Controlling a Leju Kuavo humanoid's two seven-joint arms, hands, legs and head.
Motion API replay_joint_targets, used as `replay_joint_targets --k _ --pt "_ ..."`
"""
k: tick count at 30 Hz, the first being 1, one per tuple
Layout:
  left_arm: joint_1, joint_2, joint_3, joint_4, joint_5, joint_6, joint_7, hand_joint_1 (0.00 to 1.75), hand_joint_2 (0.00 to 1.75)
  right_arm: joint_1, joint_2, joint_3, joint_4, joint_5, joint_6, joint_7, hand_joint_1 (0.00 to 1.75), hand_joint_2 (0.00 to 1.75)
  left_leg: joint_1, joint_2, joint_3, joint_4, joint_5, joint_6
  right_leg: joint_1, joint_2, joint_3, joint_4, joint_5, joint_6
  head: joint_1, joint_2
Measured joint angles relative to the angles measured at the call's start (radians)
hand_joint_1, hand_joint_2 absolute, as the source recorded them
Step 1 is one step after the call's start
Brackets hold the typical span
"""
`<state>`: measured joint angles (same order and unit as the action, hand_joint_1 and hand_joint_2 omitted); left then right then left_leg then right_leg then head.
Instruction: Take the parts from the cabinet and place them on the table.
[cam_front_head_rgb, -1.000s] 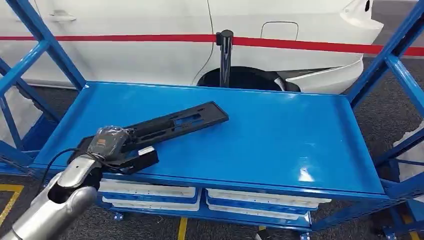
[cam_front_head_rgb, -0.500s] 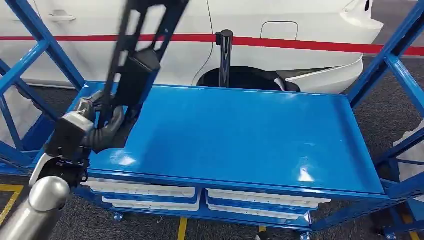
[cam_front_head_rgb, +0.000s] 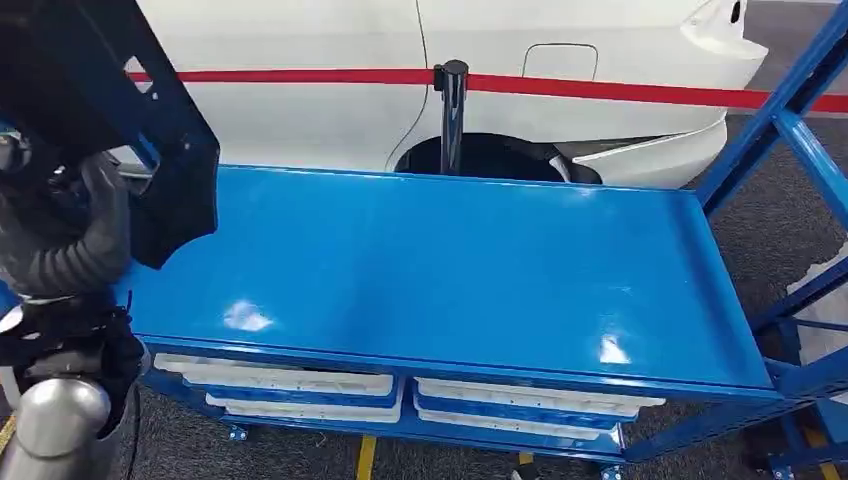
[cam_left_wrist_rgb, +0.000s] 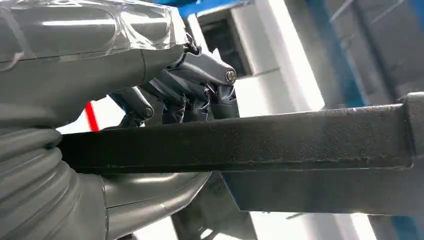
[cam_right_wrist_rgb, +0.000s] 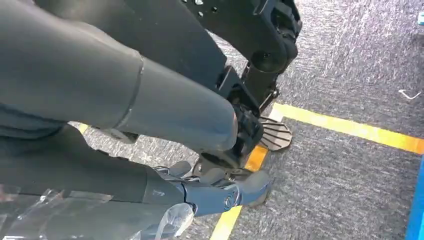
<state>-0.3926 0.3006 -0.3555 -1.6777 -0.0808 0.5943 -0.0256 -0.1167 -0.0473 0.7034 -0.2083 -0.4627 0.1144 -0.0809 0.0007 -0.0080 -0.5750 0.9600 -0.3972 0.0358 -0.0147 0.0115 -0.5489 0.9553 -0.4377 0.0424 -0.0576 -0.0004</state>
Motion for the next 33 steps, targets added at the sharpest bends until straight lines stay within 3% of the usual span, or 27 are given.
replay_joint_targets --k 1,2,3,5,6,7,8,9,11,12,13,14,16,17,19,21,29,31,32,33 --pt "0.000 -0.004 0.000 -0.010 -0.011 0.008 0.001 1.75 1.75 0.000 0.000 0.000 0.000 0.000 0.000 0.000 0.00 0.00 0.006 0.001 0.005 -0.015 0.009 0.007 0.005 0.001 0.002 -0.002 0.001 0.005 0.000 0.000" --pt "0.002 -0.012 -0.001 -0.019 -0.019 0.013 0.003 1.75 1.75 0.000 -0.001 0.000 0.000 0.000 0.000 0.000 0.00 0.00 0.013 0.004 0.013 -0.026 0.016 0.008 0.001 -0.001 0.000 0.011 -0.017 0.007 0.000 0.000" --pt "0.001 -0.018 -0.002 -0.027 -0.026 0.018 0.006 1.75 1.75 -0.001 0.000 0.001 0.000 0.000 0.000 0.000 0.00 0.00 0.015 0.005 0.013 -0.031 0.019 0.013 0.004 -0.002 -0.019 0.056 -0.058 0.009 0.005 0.000" --pt "0.005 -0.026 -0.003 -0.039 -0.044 0.026 0.024 1.75 1.75 0.001 0.000 0.001 0.000 -0.001 0.000 0.002 0.00 0.00 0.017 0.005 0.010 -0.031 0.021 0.016 0.000 -0.002 -0.086 0.214 -0.144 0.016 0.008 0.000" --pt "0.009 -0.029 -0.003 -0.042 -0.050 0.029 0.032 1.75 1.75 0.001 0.000 0.001 0.001 -0.001 0.000 0.002 0.00 0.00 0.017 0.005 0.007 -0.031 0.022 0.015 -0.005 -0.002 -0.117 0.287 -0.169 0.020 0.008 0.000" --pt "0.013 -0.035 -0.005 -0.045 -0.059 0.032 0.039 1.75 1.75 0.003 0.000 0.001 0.002 -0.002 0.000 0.002 0.00 0.00 0.019 0.005 0.006 -0.031 0.023 0.012 -0.008 -0.002 -0.127 0.317 -0.170 0.024 0.008 0.000" --pt "0.015 -0.036 -0.006 -0.050 -0.065 0.035 0.046 1.75 1.75 0.004 0.000 0.002 0.002 -0.002 0.000 0.002 0.00 0.00 0.022 0.004 0.004 -0.030 0.025 0.009 -0.012 -0.002 -0.112 0.295 -0.148 0.028 0.008 0.000" --pt "0.016 -0.039 -0.007 -0.053 -0.068 0.037 0.049 1.75 1.75 0.004 0.000 0.002 0.003 -0.002 0.000 0.002 0.00 0.00 0.028 0.003 0.004 -0.029 0.027 0.005 -0.017 -0.002 -0.073 0.227 -0.108 0.033 0.008 0.000" --pt "0.015 -0.042 -0.008 -0.062 -0.071 0.039 0.051 1.75 1.75 0.003 0.001 0.002 0.004 -0.003 0.000 0.002 0.00 0.00 0.035 0.002 0.002 -0.022 0.027 -0.012 -0.032 -0.003 0.038 0.031 -0.036 0.051 0.008 0.000" --pt "0.016 -0.042 -0.008 -0.068 -0.072 0.039 0.052 1.75 1.75 0.003 0.007 0.002 0.004 -0.003 0.000 0.002 0.00 0.00 0.029 0.001 -0.005 -0.016 0.026 -0.023 -0.027 0.006 0.055 0.004 -0.047 0.055 0.011 0.000" --pt "0.013 -0.042 -0.008 -0.069 -0.072 0.040 0.052 1.75 1.75 0.004 0.006 0.001 0.005 -0.004 -0.001 0.002 0.00 0.00 0.032 0.000 -0.005 -0.015 0.030 -0.030 -0.023 0.013 0.033 0.027 -0.028 0.034 0.010 0.000" --pt "0.014 -0.043 -0.008 -0.071 -0.072 0.040 0.052 1.75 1.75 0.004 0.005 0.001 0.005 -0.006 -0.003 0.003 0.00 0.00 0.027 -0.001 -0.009 -0.010 0.033 -0.037 -0.025 0.012 0.034 0.016 -0.043 0.025 0.010 0.000" --pt "0.018 -0.043 -0.008 -0.078 -0.073 0.040 0.055 1.75 1.75 0.003 0.005 0.001 0.005 -0.009 -0.014 0.003 0.00 0.00 0.036 -0.002 -0.014 -0.015 0.044 -0.053 -0.022 0.010 0.021 0.023 -0.034 0.004 0.007 0.000" --pt "0.020 -0.043 -0.008 -0.078 -0.076 0.040 0.055 1.75 1.75 0.004 0.005 0.001 0.005 -0.009 -0.015 0.003 0.00 0.00 0.041 0.000 -0.022 -0.003 0.032 -0.055 -0.022 0.008 0.014 0.021 -0.026 -0.008 0.006 0.000" --pt "0.020 -0.043 -0.008 -0.079 -0.080 0.041 0.058 1.75 1.75 0.005 0.005 0.001 0.005 -0.009 -0.018 0.003 0.00 0.00 0.039 0.004 -0.069 0.117 -0.075 -0.054 -0.016 0.005 -0.004 0.021 -0.012 -0.024 0.003 0.000" --pt "0.022 -0.043 -0.008 -0.081 -0.087 0.041 0.061 1.75 1.75 0.009 0.005 0.001 0.005 -0.009 -0.018 0.003 0.00 0.00 0.033 0.004 -0.124 0.290 -0.167 -0.053 -0.005 0.001 -0.023 0.022 0.001 -0.034 0.003 0.000" --pt "0.023 -0.043 -0.008 -0.081 -0.087 0.042 0.063 1.75 1.75 0.009 0.005 0.001 0.005 -0.009 -0.018 0.003 0.00 0.00 0.031 0.004 -0.130 0.319 -0.177 -0.051 -0.002 0.001 -0.029 0.022 0.005 -0.036 0.003 0.000" --pt "0.027 -0.043 -0.009 -0.084 -0.089 0.042 0.063 1.75 1.75 0.010 0.005 0.001 0.005 -0.009 -0.018 0.003 0.00 0.00 0.019 0.004 -0.077 0.278 -0.149 -0.035 0.010 0.000 -0.046 0.023 0.019 -0.039 0.003 0.000" --pt "0.024 -0.043 -0.008 -0.091 -0.094 0.042 0.064 1.75 1.75 0.008 0.009 0.001 0.005 -0.009 -0.018 0.003 0.00 0.00 -0.007 0.003 0.091 0.023 -0.084 0.012 0.018 0.000 -0.055 0.022 0.032 -0.042 0.003 0.000" --pt "0.021 -0.043 -0.008 -0.102 -0.116 0.050 0.072 1.75 1.75 0.013 0.011 0.001 0.005 -0.010 -0.034 0.003 0.00 0.00 -0.022 0.014 0.095 -0.016 -0.073 0.023 0.014 -0.010 -0.060 0.015 0.056 -0.019 0.000 0.000"
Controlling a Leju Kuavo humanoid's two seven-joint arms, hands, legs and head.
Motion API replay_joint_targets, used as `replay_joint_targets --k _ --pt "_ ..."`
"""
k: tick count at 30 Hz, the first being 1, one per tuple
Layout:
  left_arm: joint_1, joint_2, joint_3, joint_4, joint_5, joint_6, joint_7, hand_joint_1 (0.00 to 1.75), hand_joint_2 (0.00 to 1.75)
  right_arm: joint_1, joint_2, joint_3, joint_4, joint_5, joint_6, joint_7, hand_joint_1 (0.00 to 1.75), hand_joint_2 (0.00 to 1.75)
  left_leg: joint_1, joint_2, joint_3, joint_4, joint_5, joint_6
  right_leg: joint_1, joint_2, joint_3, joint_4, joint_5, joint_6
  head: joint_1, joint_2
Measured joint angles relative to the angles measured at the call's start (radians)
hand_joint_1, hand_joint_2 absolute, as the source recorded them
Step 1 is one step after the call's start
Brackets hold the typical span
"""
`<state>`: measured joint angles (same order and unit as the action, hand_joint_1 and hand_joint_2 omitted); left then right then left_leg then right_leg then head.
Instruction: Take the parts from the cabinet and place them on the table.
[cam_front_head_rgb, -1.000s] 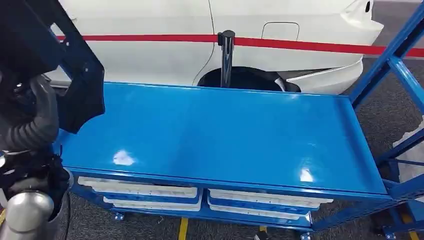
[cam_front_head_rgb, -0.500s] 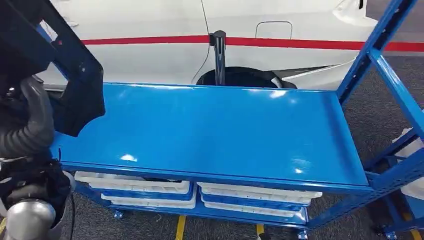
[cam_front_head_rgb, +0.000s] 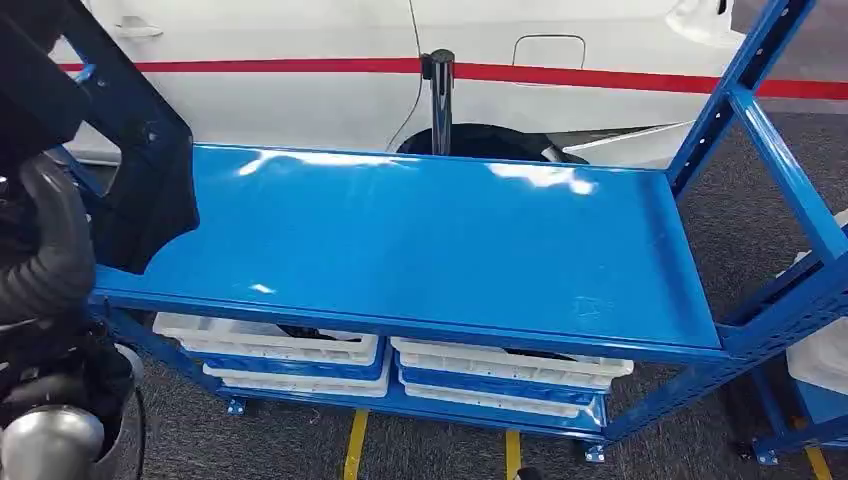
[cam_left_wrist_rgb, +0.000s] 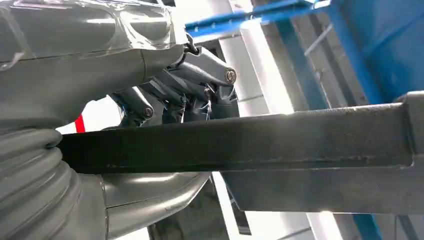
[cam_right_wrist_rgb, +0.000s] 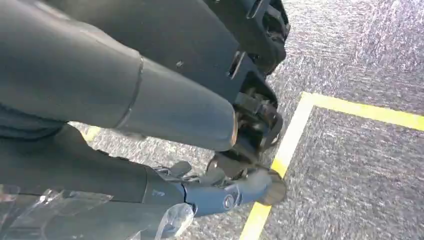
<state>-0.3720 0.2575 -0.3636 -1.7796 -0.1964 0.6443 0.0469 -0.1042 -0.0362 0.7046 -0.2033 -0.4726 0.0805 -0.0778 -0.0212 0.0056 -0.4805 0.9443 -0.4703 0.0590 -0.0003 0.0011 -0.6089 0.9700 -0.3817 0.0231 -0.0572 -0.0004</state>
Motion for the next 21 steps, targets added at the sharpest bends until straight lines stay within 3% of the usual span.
replay_joint_targets --k 1,2,3,5,6,7,8,10,11,12,15,16,17,18,19,20,21 --pt "0.001 -0.001 -0.001 -0.006 -0.019 0.005 0.013 1.75 1.75 0.000 0.000 0.000 0.000 0.000 -0.005 0.000 0.00 0.00 0.013 0.002 -0.001 -0.026 0.030 0.005 0.009 0.001 -0.002 -0.008 0.006 0.008 0.000 0.000" --pt "-0.002 -0.001 -0.002 -0.010 -0.029 0.009 0.016 1.75 1.75 -0.003 0.000 0.000 0.000 0.000 -0.005 0.000 0.00 0.00 0.013 0.002 -0.007 -0.034 0.044 0.003 0.004 0.002 -0.015 0.014 -0.029 0.013 0.002 0.000" --pt "-0.003 -0.002 -0.002 -0.011 -0.035 0.010 0.018 1.75 1.75 -0.002 0.000 0.002 0.000 0.000 -0.005 -0.002 0.00 0.00 0.016 0.003 -0.018 -0.035 0.052 0.005 0.002 0.002 -0.035 0.072 -0.089 0.018 0.003 0.000" --pt "0.002 -0.003 -0.003 -0.015 -0.037 0.010 0.024 1.75 1.75 0.000 0.000 0.006 0.000 0.000 -0.004 0.000 0.00 0.00 0.017 0.003 -0.037 -0.034 0.067 0.005 -0.005 0.002 -0.078 0.224 -0.188 0.029 0.006 0.000" --pt "0.003 -0.004 -0.003 -0.015 -0.043 0.011 0.025 1.75 1.75 0.001 0.000 0.007 0.000 -0.001 -0.008 -0.001 0.00 0.00 0.017 0.003 -0.049 -0.033 0.076 0.005 -0.008 0.002 -0.089 0.284 -0.207 0.035 0.006 0.000" --pt "0.006 -0.005 -0.003 -0.016 -0.049 0.012 0.026 1.75 1.75 0.002 0.000 0.008 0.001 -0.001 -0.008 0.000 0.00 0.00 0.018 0.003 -0.061 -0.031 0.084 0.003 -0.010 0.002 -0.080 0.301 -0.195 0.038 0.007 0.000" --pt "0.008 -0.005 -0.003 -0.018 -0.054 0.013 0.031 1.75 1.75 0.001 0.000 0.008 0.001 -0.002 -0.008 -0.001 0.00 0.00 0.021 0.003 -0.073 -0.029 0.093 -0.001 -0.013 0.002 -0.047 0.268 -0.162 0.041 0.007 0.000" --pt "0.010 -0.005 -0.002 -0.026 -0.055 0.014 0.035 1.75 1.75 -0.001 -0.001 0.008 0.001 -0.003 -0.008 -0.002 0.00 0.00 0.025 0.003 -0.094 -0.020 0.104 -0.011 -0.018 0.002 0.061 0.117 -0.102 0.044 0.007 0.000" --pt "0.010 -0.005 -0.002 -0.031 -0.054 0.014 0.037 1.75 1.75 -0.004 -0.002 0.008 0.000 -0.006 -0.008 -0.002 0.00 0.00 0.025 0.003 -0.100 -0.011 0.107 -0.016 -0.021 0.002 0.124 0.030 -0.104 0.045 0.008 0.000" --pt "0.009 -0.005 -0.001 -0.036 -0.052 0.014 0.039 1.75 1.75 -0.006 -0.002 0.008 0.001 -0.010 -0.008 -0.003 0.00 0.00 0.021 0.004 -0.112 -0.003 0.109 -0.021 -0.014 0.004 0.157 -0.033 -0.122 0.040 0.008 0.000" --pt "0.010 -0.005 -0.001 -0.041 -0.040 0.014 0.046 1.75 1.75 -0.005 -0.003 0.007 0.001 -0.013 -0.011 -0.006 0.00 0.00 0.026 0.005 -0.118 -0.002 0.131 -0.043 -0.007 0.008 0.135 -0.022 -0.113 0.013 0.003 0.000" --pt "0.011 -0.005 0.000 -0.041 -0.037 0.014 0.046 1.75 1.75 -0.002 -0.002 0.007 0.001 -0.015 -0.011 -0.006 0.00 0.00 0.028 0.004 -0.125 0.001 0.132 -0.047 -0.011 0.004 0.128 -0.025 -0.104 0.000 0.004 0.000" --pt "0.012 -0.005 0.002 -0.042 -0.037 0.014 0.046 1.75 1.75 -0.004 -0.002 0.007 0.001 -0.016 -0.011 -0.006 0.00 0.00 0.032 0.004 -0.136 0.020 0.098 -0.053 -0.012 0.002 0.121 -0.025 -0.094 -0.009 0.002 0.000" --pt "0.012 -0.005 0.002 -0.046 -0.036 0.014 0.046 1.75 1.75 -0.003 -0.002 0.007 0.002 -0.018 -0.011 -0.006 0.00 0.00 0.033 0.003 -0.154 0.074 0.039 -0.060 -0.012 0.000 0.109 -0.025 -0.086 -0.017 0.001 0.000" --pt "0.012 -0.005 0.002 -0.048 -0.036 0.014 0.046 1.75 1.75 -0.002 -0.003 0.007 0.002 -0.018 -0.011 -0.005 0.00 0.00 0.033 0.003 -0.179 0.161 -0.028 -0.065 -0.011 -0.001 0.096 -0.025 -0.076 -0.020 0.000 0.000" --pt "0.013 -0.005 0.002 -0.049 -0.035 0.014 0.046 1.75 1.75 -0.002 -0.003 0.007 0.002 -0.019 -0.011 -0.005 0.00 0.00 0.033 0.003 -0.201 0.242 -0.074 -0.069 -0.009 -0.002 0.084 -0.024 -0.066 -0.022 0.000 0.000" --pt "0.015 -0.005 0.002 -0.050 -0.034 0.015 0.047 1.75 1.75 -0.001 -0.003 0.007 0.003 -0.020 -0.011 -0.004 0.00 0.00 0.033 0.003 -0.213 0.309 -0.098 -0.070 -0.007 -0.002 0.071 -0.024 -0.057 -0.023 0.000 0.000"
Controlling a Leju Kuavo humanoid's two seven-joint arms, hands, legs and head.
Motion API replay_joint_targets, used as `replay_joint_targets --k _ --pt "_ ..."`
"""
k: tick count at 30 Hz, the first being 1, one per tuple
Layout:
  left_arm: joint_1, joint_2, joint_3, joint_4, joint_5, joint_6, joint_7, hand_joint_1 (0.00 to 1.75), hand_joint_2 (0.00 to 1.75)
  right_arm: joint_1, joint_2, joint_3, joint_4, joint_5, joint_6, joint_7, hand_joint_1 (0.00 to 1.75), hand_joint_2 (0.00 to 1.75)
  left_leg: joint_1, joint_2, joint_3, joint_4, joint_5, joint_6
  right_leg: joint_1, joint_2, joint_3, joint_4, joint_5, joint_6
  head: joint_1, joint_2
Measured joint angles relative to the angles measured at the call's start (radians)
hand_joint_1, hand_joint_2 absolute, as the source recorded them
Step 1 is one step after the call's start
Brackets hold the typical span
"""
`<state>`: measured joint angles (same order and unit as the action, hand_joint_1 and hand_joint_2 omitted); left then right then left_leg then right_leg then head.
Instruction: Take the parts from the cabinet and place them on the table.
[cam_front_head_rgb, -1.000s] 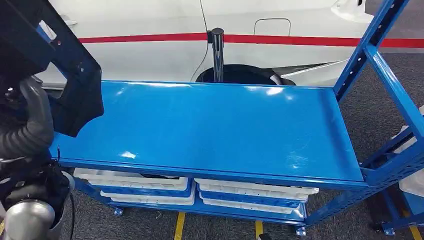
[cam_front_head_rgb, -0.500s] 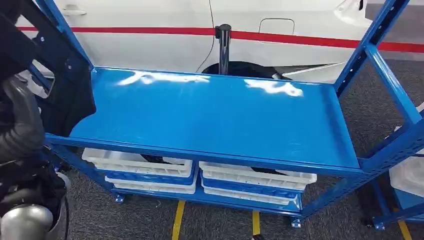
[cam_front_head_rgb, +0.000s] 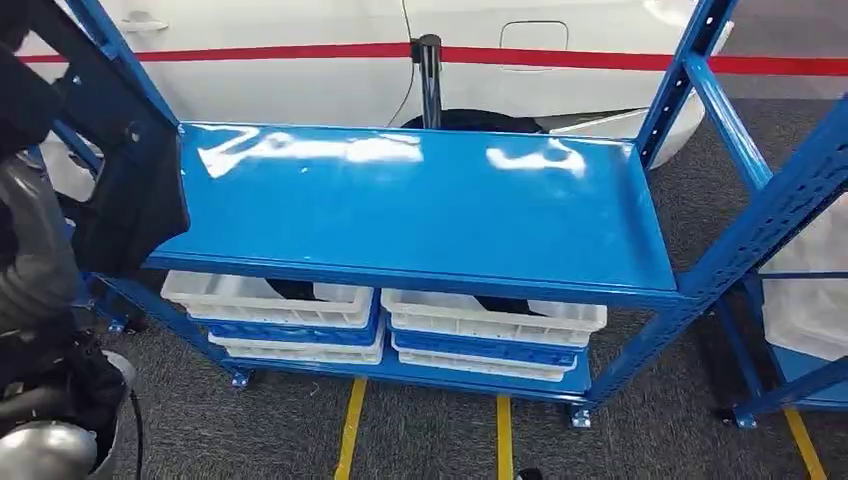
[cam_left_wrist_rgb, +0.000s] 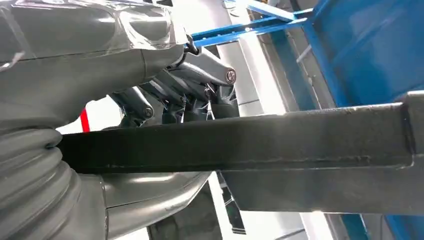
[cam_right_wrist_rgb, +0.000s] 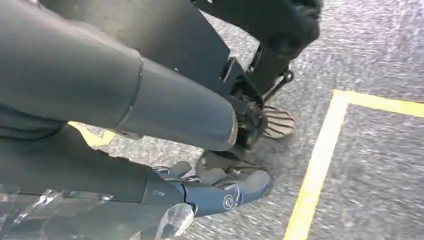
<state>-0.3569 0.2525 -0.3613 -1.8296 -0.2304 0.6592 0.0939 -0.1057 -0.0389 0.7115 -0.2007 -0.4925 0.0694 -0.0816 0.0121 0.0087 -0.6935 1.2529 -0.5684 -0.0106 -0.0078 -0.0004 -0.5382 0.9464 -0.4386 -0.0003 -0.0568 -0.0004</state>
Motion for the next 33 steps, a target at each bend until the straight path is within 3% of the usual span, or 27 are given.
replay_joint_targets --k 1,2,4,5,6,7,9,10,11,12,14,15,16,17,18,20,21,22,24,25,26,28,29,30,31,32,33 --pt "0.003 0.000 0.000 0.000 0.000 0.000 0.001 1.75 1.75 0.000 0.000 0.000 0.000 0.000 0.000 0.002 0.00 0.00 0.000 0.000 0.005 0.024 0.004 0.001 0.001 0.000 -0.012 0.001 0.009 0.000 0.000 0.000" --pt "0.004 0.000 0.000 -0.001 0.001 0.000 0.002 1.75 1.75 0.000 0.000 0.000 0.000 -0.001 0.000 0.003 0.00 0.00 0.000 0.000 0.029 0.006 0.028 0.004 0.003 0.001 -0.023 0.001 0.017 0.000 0.000 0.000" --pt "0.003 0.000 -0.001 -0.007 0.001 0.000 0.003 1.75 1.75 0.000 0.000 0.000 0.000 -0.001 0.000 0.003 0.00 0.00 -0.006 0.000 0.137 -0.148 0.097 0.020 0.007 0.002 -0.043 0.001 0.034 0.002 0.000 0.000" --pt "0.000 0.000 -0.001 -0.011 0.002 0.001 0.003 1.75 1.75 -0.001 0.000 0.000 0.000 -0.002 0.000 0.003 0.00 0.00 -0.011 -0.001 0.202 -0.245 0.108 0.034 0.008 0.002 -0.048 0.001 0.042 0.003 0.000 0.000" --pt "-0.003 0.000 0.000 -0.016 0.002 0.001 0.004 1.75 1.75 -0.001 0.003 0.000 0.000 -0.002 0.000 0.003 0.00 0.00 -0.020 0.000 0.248 -0.319 0.092 0.048 0.012 0.002 -0.054 0.002 0.047 0.008 0.000 0.000" --pt "-0.005 0.000 -0.001 -0.018 0.002 0.002 0.004 1.75 1.75 -0.001 0.002 0.000 0.000 -0.003 0.000 0.001 0.00 0.00 -0.019 0.001 0.255 -0.345 0.092 0.048 0.010 0.001 -0.057 0.001 0.056 0.013 0.001 0.000" --pt "-0.004 0.000 -0.001 -0.022 0.004 0.004 0.005 1.75 1.75 0.000 0.001 0.000 0.001 -0.003 0.000 0.000 0.00 0.00 -0.027 0.000 0.241 -0.339 0.100 0.055 0.004 -0.002 -0.060 -0.003 0.071 0.025 0.001 0.000" --pt "-0.003 0.000 -0.001 -0.023 0.004 0.004 0.006 1.75 1.75 0.002 0.000 0.000 0.001 -0.004 0.000 0.000 0.00 0.00 -0.021 0.001 0.231 -0.349 0.115 0.065 0.008 -0.002 -0.061 -0.008 0.081 0.034 0.001 0.000" --pt "-0.005 0.000 -0.002 -0.023 0.004 0.004 0.006 1.75 1.75 0.000 -0.002 0.000 0.002 -0.004 0.000 0.000 0.00 0.00 -0.014 0.004 0.234 -0.358 0.133 0.069 0.006 0.000 -0.071 0.003 0.058 0.037 0.000 0.000" --pt "-0.007 0.000 -0.002 -0.024 0.007 0.004 0.008 1.75 1.75 -0.001 -0.002 0.000 0.002 -0.004 0.000 0.000 0.00 0.00 -0.013 0.002 0.220 -0.360 0.142 0.076 0.006 0.000 -0.087 0.042 0.005 0.041 0.007 0.000" --pt "-0.002 0.000 -0.003 -0.025 0.008 0.005 0.008 1.75 1.75 0.001 -0.002 0.000 0.002 -0.006 0.001 -0.001 0.00 0.00 -0.014 0.003 0.198 -0.359 0.161 0.079 0.002 0.000 -0.132 0.198 -0.114 0.049 0.012 0.000" --pt "-0.001 0.000 -0.003 -0.025 0.010 0.006 0.008 1.75 1.75 0.002 -0.003 0.001 0.002 -0.007 0.001 -0.002 0.00 0.00 -0.014 0.003 0.185 -0.358 0.172 0.078 -0.001 0.000 -0.153 0.283 -0.148 0.055 0.011 0.000" --pt "0.001 0.000 -0.004 -0.025 0.010 0.006 0.008 1.75 1.75 0.002 -0.004 0.001 0.002 -0.008 0.000 -0.002 0.00 0.00 -0.014 0.002 0.173 -0.356 0.181 0.076 -0.002 0.000 -0.157 0.328 -0.145 0.058 0.011 0.000" --pt "0.004 0.000 -0.005 -0.025 0.010 0.006 0.009 1.75 1.75 0.002 -0.005 0.001 0.002 -0.008 0.000 -0.002 0.00 0.00 -0.014 0.003 0.160 -0.355 0.189 0.074 -0.004 0.000 -0.141 0.329 -0.115 0.061 0.012 0.000" --pt "0.005 0.000 -0.005 -0.025 0.010 0.006 0.009 1.75 1.75 0.001 -0.007 0.001 0.002 -0.010 0.000 -0.002 0.00 0.00 -0.012 0.003 0.149 -0.351 0.196 0.070 -0.006 0.000 -0.105 0.289 -0.077 0.063 0.011 0.000" --pt "0.005 0.000 -0.005 -0.026 0.010 0.006 0.010 1.75 1.75 -0.001 -0.008 0.001 0.002 -0.010 0.000 -0.002 0.00 0.00 -0.008 0.003 0.124 -0.333 0.205 0.060 -0.011 0.000 0.015 0.119 -0.028 0.066 0.012 0.000" --pt "0.005 0.000 -0.005 -0.027 0.010 0.006 0.010 1.75 1.75 -0.002 -0.008 0.001 0.002 -0.010 0.000 -0.002 0.00 0.00 -0.013 0.003 0.113 -0.320 0.206 0.056 -0.013 0.000 0.076 0.033 -0.050 0.067 0.012 0.000" --pt "0.005 0.000 -0.004 -0.029 0.010 0.006 0.010 1.75 1.75 -0.001 -0.011 0.001 0.002 -0.011 0.000 -0.002 0.00 0.00 -0.013 0.004 0.104 -0.310 0.210 0.050 -0.005 0.006 0.091 -0.011 -0.065 0.052 0.008 0.000" --pt "0.006 0.000 -0.005 -0.031 0.010 0.005 0.009 1.75 1.75 -0.002 -0.012 0.000 0.002 -0.011 0.000 -0.002 0.00 0.00 -0.011 0.005 0.098 -0.309 0.226 0.035 -0.001 0.006 0.075 0.000 -0.059 0.040 0.006 0.000" --pt "0.007 0.000 -0.005 -0.032 0.010 0.005 0.009 1.75 1.75 -0.001 -0.012 0.000 0.002 -0.011 0.000 -0.002 0.00 0.00 -0.009 0.005 0.095 -0.308 0.232 0.029 -0.001 0.005 0.069 -0.001 -0.052 0.030 0.007 0.000" --pt "0.012 0.000 -0.004 -0.032 0.010 0.005 0.009 1.75 1.75 -0.001 -0.011 0.000 0.002 -0.011 0.000 -0.001 0.00 0.00 -0.004 0.002 0.088 -0.299 0.217 0.024 -0.005 0.000 0.060 -0.002 -0.042 0.017 0.008 0.000" --pt "0.012 0.000 -0.003 -0.033 0.010 0.005 0.009 1.75 1.75 -0.003 -0.013 0.000 0.002 -0.011 0.000 0.001 0.00 0.00 -0.002 0.002 0.050 -0.196 0.104 0.012 -0.002 -0.006 0.038 -0.002 -0.022 0.003 0.002 0.000" --pt "0.013 0.000 -0.003 -0.033 0.010 0.005 0.009 1.75 1.75 -0.002 -0.013 0.000 0.002 -0.010 0.000 0.002 0.00 0.00 -0.001 0.002 0.026 -0.111 0.047 0.007 0.000 -0.006 0.024 -0.001 -0.011 0.004 0.002 0.000" --pt "0.014 0.000 -0.004 -0.034 0.011 0.004 0.010 1.75 1.75 -0.001 -0.013 0.000 0.002 -0.010 0.000 0.003 0.00 0.00 -0.001 0.002 0.007 -0.032 0.009 0.006 0.002 -0.005 0.010 -0.001 -0.001 0.002 0.002 0.000" --pt "0.014 0.000 -0.004 -0.033 0.011 0.004 0.011 1.75 1.75 -0.001 -0.013 0.000 0.002 -0.009 0.000 0.004 0.00 0.00 -0.001 0.002 0.002 0.017 0.002 0.006 0.004 -0.006 -0.004 0.000 0.009 0.001 0.002 0.000" --pt "0.014 0.000 -0.004 -0.034 0.012 0.003 0.013 1.75 1.75 -0.001 -0.013 0.000 0.002 -0.008 0.000 0.004 0.00 0.00 -0.002 0.002 0.015 0.022 0.018 0.009 0.006 -0.006 -0.017 0.000 0.018 0.001 0.002 0.000" --pt "0.014 0.000 -0.004 -0.034 0.013 0.002 0.013 1.75 1.75 -0.001 -0.013 0.000 0.002 -0.006 0.000 0.004 0.00 0.00 -0.002 0.002 0.048 -0.011 0.051 0.014 0.007 -0.005 -0.029 0.000 0.028 0.000 0.002 0.000"
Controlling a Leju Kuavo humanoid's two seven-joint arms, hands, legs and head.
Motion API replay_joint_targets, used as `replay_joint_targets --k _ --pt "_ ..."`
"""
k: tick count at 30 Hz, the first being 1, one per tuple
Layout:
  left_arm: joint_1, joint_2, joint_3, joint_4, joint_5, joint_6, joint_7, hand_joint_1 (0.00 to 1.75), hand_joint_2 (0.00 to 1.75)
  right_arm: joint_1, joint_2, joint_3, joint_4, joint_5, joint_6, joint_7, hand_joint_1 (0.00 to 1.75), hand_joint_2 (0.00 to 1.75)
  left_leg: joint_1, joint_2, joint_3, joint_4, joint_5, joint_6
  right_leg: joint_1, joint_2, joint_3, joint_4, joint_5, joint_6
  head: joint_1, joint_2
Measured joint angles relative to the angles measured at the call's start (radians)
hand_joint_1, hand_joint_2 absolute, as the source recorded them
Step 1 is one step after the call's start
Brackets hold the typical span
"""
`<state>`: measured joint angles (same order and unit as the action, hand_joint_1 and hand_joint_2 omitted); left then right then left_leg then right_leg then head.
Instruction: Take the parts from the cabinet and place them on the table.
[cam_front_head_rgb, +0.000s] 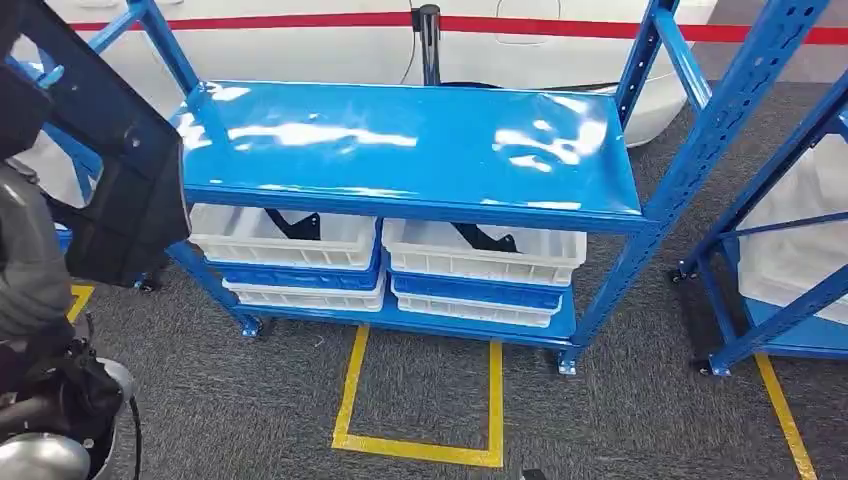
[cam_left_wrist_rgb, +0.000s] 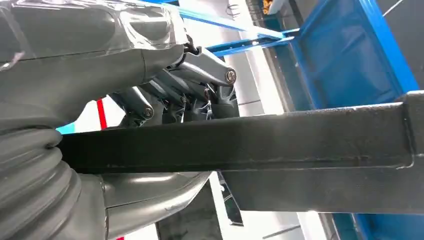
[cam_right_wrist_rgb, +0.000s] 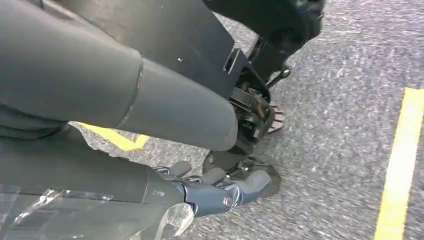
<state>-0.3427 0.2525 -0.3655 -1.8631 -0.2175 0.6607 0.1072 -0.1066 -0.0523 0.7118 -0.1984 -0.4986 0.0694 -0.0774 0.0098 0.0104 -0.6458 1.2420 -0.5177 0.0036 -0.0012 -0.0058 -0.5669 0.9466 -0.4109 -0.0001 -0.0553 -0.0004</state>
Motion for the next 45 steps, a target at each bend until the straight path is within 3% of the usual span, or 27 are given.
replay_joint_targets --k 2,4,7,8,10,12,13,14,15,17,19,23,24,25,27,28,30,31,33,34,35,38,39,40,42,43,45 --pt "-0.001 0.000 0.000 -0.002 0.000 -0.005 0.000 1.75 1.75 -0.001 0.000 0.000 0.000 0.002 0.000 0.000 0.00 0.00 -0.006 -0.001 0.118 -0.171 0.062 0.016 0.002 0.003 -0.019 0.000 0.018 0.002 0.000 0.000" --pt "-0.004 0.000 0.000 -0.010 0.000 -0.007 0.002 1.75 1.75 -0.002 0.002 0.000 0.000 0.002 0.000 -0.001 0.00 0.00 -0.017 -0.003 0.220 -0.341 0.035 0.035 0.004 0.005 -0.030 0.001 0.035 0.010 0.000 0.000" --pt "-0.004 0.000 0.000 -0.014 0.000 -0.007 0.002 1.75 1.75 0.000 0.001 0.000 0.000 0.002 -0.001 0.000 0.00 0.00 -0.025 -0.003 0.205 -0.337 0.050 0.041 -0.003 0.005 -0.034 -0.006 0.060 0.028 -0.001 0.000" --pt "-0.004 0.000 -0.001 -0.014 0.000 -0.008 0.002 1.75 1.75 0.002 0.001 0.000 0.000 0.002 0.000 0.000 0.00 0.00 -0.012 0.000 0.194 -0.353 0.068 0.049 0.002 0.008 -0.040 -0.004 0.061 0.035 0.000 0.000" --pt "-0.009 0.000 -0.003 -0.016 0.000 -0.008 0.001 1.75 1.75 0.000 0.000 0.000 0.000 0.002 0.001 -0.001 0.00 0.00 -0.013 0.003 0.178 -0.351 0.090 0.065 -0.003 0.008 -0.074 0.079 -0.045 0.042 0.005 0.000" --pt "-0.005 0.000 -0.005 -0.016 0.002 -0.007 0.002 1.75 1.75 0.002 0.000 0.001 0.000 0.002 0.000 0.000 0.00 0.00 -0.014 0.003 0.152 -0.350 0.110 0.065 -0.006 0.008 -0.121 0.241 -0.152 0.048 0.007 0.000" --pt "-0.005 0.000 -0.005 -0.016 0.004 -0.006 0.002 1.75 1.75 0.002 0.000 0.001 0.000 -0.002 0.000 -0.002 0.00 0.00 -0.014 0.003 0.138 -0.349 0.122 0.063 -0.009 0.008 -0.133 0.309 -0.170 0.053 0.008 0.000" --pt "-0.004 0.000 -0.006 -0.016 0.006 -0.006 0.002 1.75 1.75 0.002 0.000 0.001 0.000 -0.005 0.000 -0.002 0.00 0.00 -0.014 0.003 0.122 -0.348 0.133 0.060 -0.012 0.008 -0.128 0.337 -0.153 0.056 0.008 0.000" --pt "-0.003 0.000 -0.007 -0.016 0.008 -0.005 0.002 1.75 1.75 0.002 0.000 0.001 0.000 -0.007 0.000 -0.003 0.00 0.00 -0.012 0.003 0.111 -0.344 0.142 0.056 -0.014 0.008 -0.101 0.316 -0.116 0.059 0.008 0.000" --pt "-0.002 0.000 -0.008 -0.016 0.012 -0.004 0.000 1.75 1.75 0.000 -0.002 0.001 0.000 -0.010 0.000 -0.005 0.00 0.00 -0.007 0.003 0.082 -0.327 0.154 0.046 -0.021 0.008 0.009 0.166 -0.045 0.065 0.008 0.000" --pt "-0.003 0.000 -0.009 -0.021 0.012 -0.003 0.000 1.75 1.75 -0.002 -0.002 0.001 0.000 -0.013 0.000 -0.006 0.00 0.00 -0.010 0.003 0.055 -0.301 0.159 0.036 -0.017 0.010 0.111 0.004 -0.087 0.065 0.009 0.000" --pt "0.000 0.000 -0.012 -0.023 0.013 0.002 -0.004 1.75 1.75 0.001 -0.003 0.000 0.000 -0.015 0.000 -0.009 0.00 0.00 -0.003 0.005 0.041 -0.296 0.186 0.012 -0.014 0.009 0.078 0.010 -0.067 0.023 0.003 0.000" --pt "0.003 0.000 -0.013 -0.024 0.012 0.005 -0.007 1.75 1.75 -0.002 -0.004 0.000 0.000 -0.015 0.000 -0.010 0.00 0.00 0.000 0.002 0.029 -0.280 0.156 0.005 -0.014 0.005 0.070 0.011 -0.058 0.014 0.004 0.000" --pt "0.002 0.000 -0.015 -0.025 0.013 0.007 -0.008 1.75 1.75 -0.002 -0.005 0.000 0.000 -0.016 -0.001 -0.010 0.00 0.00 0.000 0.001 0.011 -0.227 0.089 -0.002 -0.014 0.005 0.055 0.011 -0.045 0.006 0.001 0.000" --pt "0.005 0.000 -0.018 -0.025 0.011 0.007 -0.013 1.75 1.75 -0.002 -0.005 0.000 0.000 -0.016 -0.001 -0.009 0.00 0.00 0.002 0.001 -0.033 -0.064 -0.025 -0.012 -0.012 0.004 0.024 0.012 -0.022 0.001 0.000 0.000" --pt "0.009 0.000 -0.019 -0.025 0.011 0.008 -0.013 1.75 1.75 -0.001 -0.005 0.000 0.000 -0.017 -0.001 -0.009 0.00 0.00 0.002 0.001 -0.046 0.008 -0.056 -0.013 -0.012 0.005 0.008 0.012 -0.010 0.001 -0.001 0.000" --pt "0.013 0.000 -0.023 -0.025 0.011 0.008 -0.014 1.75 1.75 -0.001 -0.005 0.000 0.000 -0.018 -0.001 -0.008 0.00 0.00 0.002 0.000 -0.022 0.031 -0.030 -0.009 -0.010 0.005 -0.021 0.013 0.011 0.001 -0.001 0.000" --pt "0.013 0.000 -0.024 -0.025 0.010 0.008 -0.014 1.75 1.75 0.000 -0.005 0.000 0.000 -0.019 -0.001 -0.007 0.00 0.00 0.001 0.000 0.022 -0.019 0.009 -0.004 -0.009 0.005 -0.036 0.013 0.022 0.002 -0.001 0.000" --pt "0.011 0.000 -0.024 -0.031 0.008 0.007 -0.015 1.75 1.75 -0.001 -0.005 0.000 0.000 -0.020 -0.001 -0.007 0.00 0.00 -0.007 -0.001 0.152 -0.201 0.051 0.015 -0.008 0.007 -0.056 0.013 0.043 0.007 -0.001 0.000" --pt "0.008 0.000 -0.024 -0.037 0.007 0.007 -0.015 1.75 1.75 -0.003 -0.002 0.000 0.000 -0.022 -0.001 -0.007 0.00 0.00 -0.013 -0.001 0.218 -0.292 0.029 0.026 -0.005 0.008 -0.062 0.014 0.050 0.012 -0.001 0.000" --pt "0.004 0.000 -0.024 -0.042 0.005 0.006 -0.016 1.75 1.75 -0.002 -0.003 0.000 0.000 -0.026 -0.001 -0.008 0.00 0.00 -0.015 0.000 0.237 -0.347 0.019 0.027 -0.005 0.006 -0.066 0.013 0.061 0.017 -0.001 0.000" --pt "0.005 0.000 -0.025 -0.047 0.005 0.006 -0.017 1.75 1.75 -0.001 -0.005 0.000 0.000 -0.027 -0.001 -0.008 0.00 0.00 -0.021 0.000 0.212 -0.340 0.049 0.035 -0.009 0.005 -0.067 -0.005 0.095 0.036 -0.004 0.000" --pt "0.004 -0.001 -0.027 -0.048 0.004 0.005 -0.017 1.75 1.75 -0.001 -0.006 0.000 0.000 -0.027 -0.001 -0.008 0.00 0.00 -0.009 0.006 0.205 -0.347 0.065 0.042 -0.011 0.007 -0.075 0.004 0.077 0.041 -0.004 0.000" --pt "0.001 -0.001 -0.028 -0.048 0.005 0.005 -0.017 1.75 1.75 -0.002 -0.008 0.000 0.000 -0.027 -0.001 -0.007 0.00 0.00 -0.011 0.003 0.195 -0.348 0.076 0.050 -0.009 0.007 -0.091 0.038 0.023 0.045 -0.001 0.000" --pt "0.005 -0.001 -0.030 -0.050 0.002 0.005 -0.016 1.75 1.75 0.000 -0.009 0.000 0.000 -0.027 0.000 -0.006 0.00 0.00 -0.013 0.003 0.171 -0.347 0.093 0.058 -0.010 0.008 -0.136 0.195 -0.099 0.050 0.004 0.000" --pt "0.007 -0.001 -0.030 -0.050 -0.007 0.005 -0.016 1.75 1.75 0.001 -0.009 0.000 0.000 -0.027 0.000 -0.008 0.00 0.00 -0.014 0.003 0.157 -0.347 0.104 0.057 -0.010 0.007 -0.158 0.283 -0.133 0.053 0.004 0.000" --pt "0.014 -0.001 -0.032 -0.050 -0.026 0.003 -0.002 1.75 1.75 0.003 -0.009 0.001 0.000 -0.032 0.000 -0.016 0.00 0.00 -0.014 0.003 0.135 -0.346 0.121 0.054 -0.010 0.007 -0.154 0.346 -0.101 0.056 0.006 0.000"
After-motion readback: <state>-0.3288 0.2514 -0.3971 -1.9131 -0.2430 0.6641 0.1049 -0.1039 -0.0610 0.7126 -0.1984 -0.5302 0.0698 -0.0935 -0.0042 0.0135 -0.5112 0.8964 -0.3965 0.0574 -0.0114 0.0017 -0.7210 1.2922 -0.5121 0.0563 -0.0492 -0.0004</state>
